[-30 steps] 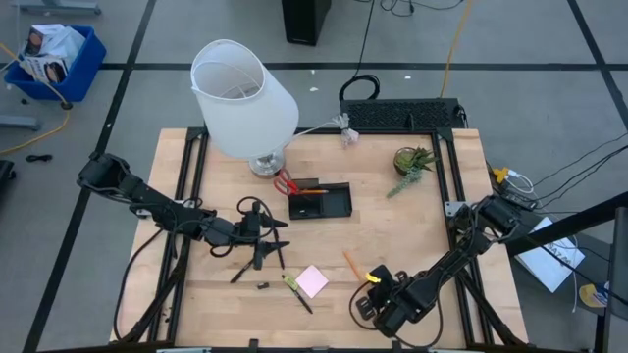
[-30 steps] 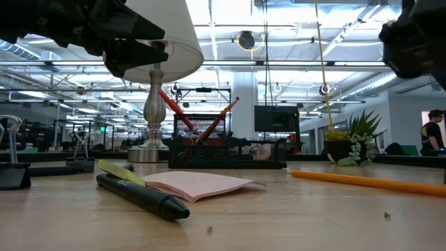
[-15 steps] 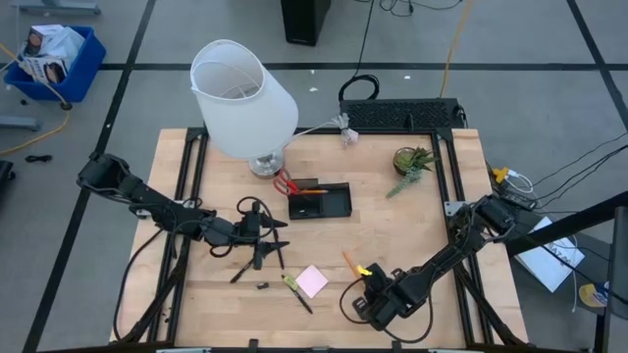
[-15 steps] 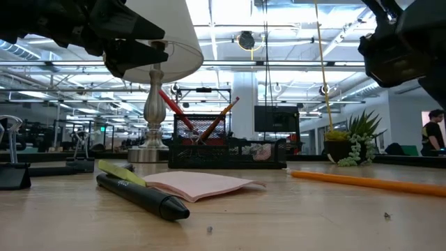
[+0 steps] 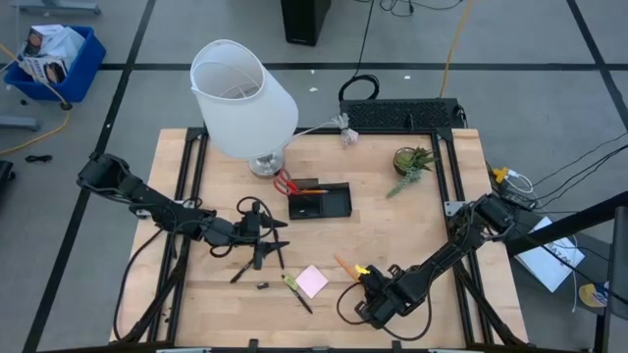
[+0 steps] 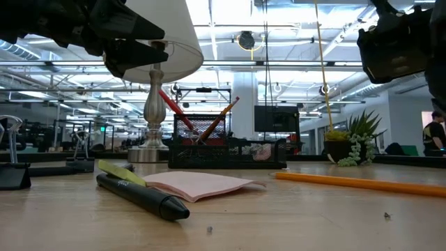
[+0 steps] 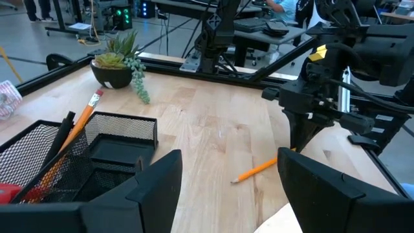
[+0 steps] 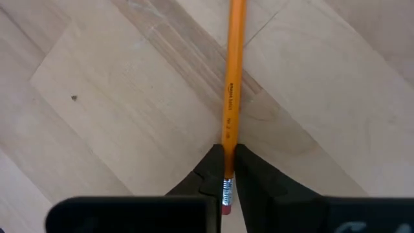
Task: Pick and place office supplies into organizer
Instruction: Put the yellow pencil into the top left compartment of the desk organizer
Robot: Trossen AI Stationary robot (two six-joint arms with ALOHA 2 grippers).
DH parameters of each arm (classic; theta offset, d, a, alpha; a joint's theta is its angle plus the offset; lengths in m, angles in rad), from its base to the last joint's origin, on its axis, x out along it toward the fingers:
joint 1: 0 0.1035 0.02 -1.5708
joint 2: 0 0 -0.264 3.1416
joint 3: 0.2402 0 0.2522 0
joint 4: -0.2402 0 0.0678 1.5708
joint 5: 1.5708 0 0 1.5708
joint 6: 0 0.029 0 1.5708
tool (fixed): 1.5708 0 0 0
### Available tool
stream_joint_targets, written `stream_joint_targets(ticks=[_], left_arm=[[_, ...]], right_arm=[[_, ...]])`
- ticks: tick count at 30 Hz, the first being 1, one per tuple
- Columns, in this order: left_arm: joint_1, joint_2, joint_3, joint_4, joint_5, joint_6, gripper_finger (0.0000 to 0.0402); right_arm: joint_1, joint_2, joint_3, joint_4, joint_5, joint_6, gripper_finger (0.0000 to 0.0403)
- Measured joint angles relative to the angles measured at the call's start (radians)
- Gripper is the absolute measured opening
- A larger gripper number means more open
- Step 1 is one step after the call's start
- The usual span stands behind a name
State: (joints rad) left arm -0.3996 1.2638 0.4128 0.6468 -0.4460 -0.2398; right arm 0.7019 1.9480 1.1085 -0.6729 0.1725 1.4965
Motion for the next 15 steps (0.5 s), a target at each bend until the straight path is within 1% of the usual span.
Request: stream_joint_targets(ticks=[3,6,10,15], left_arm=[[0.000,0.000,0.000,0.000,0.000,0.000,0.0255],[0.000,0.000,0.000,0.000,0.000,0.000,0.0255],[0.000,0.000,0.000,0.000,0.000,0.000,0.0255],[0.000,0.000,0.000,0.000,0.000,0.000,0.0255]], right_arm=[[-0.005,0.000,0.001,0.003,-0.002,-0.003,0.0023],[-0.005,0.000,0.000,0.023,0.005,-0.063,0.0027],[-0.008,0.000,0.000,0.000,0.020,-0.072,0.0023],[-0.005,-0.003,0.000,-0.024,0.101,-0.108,0.0008]])
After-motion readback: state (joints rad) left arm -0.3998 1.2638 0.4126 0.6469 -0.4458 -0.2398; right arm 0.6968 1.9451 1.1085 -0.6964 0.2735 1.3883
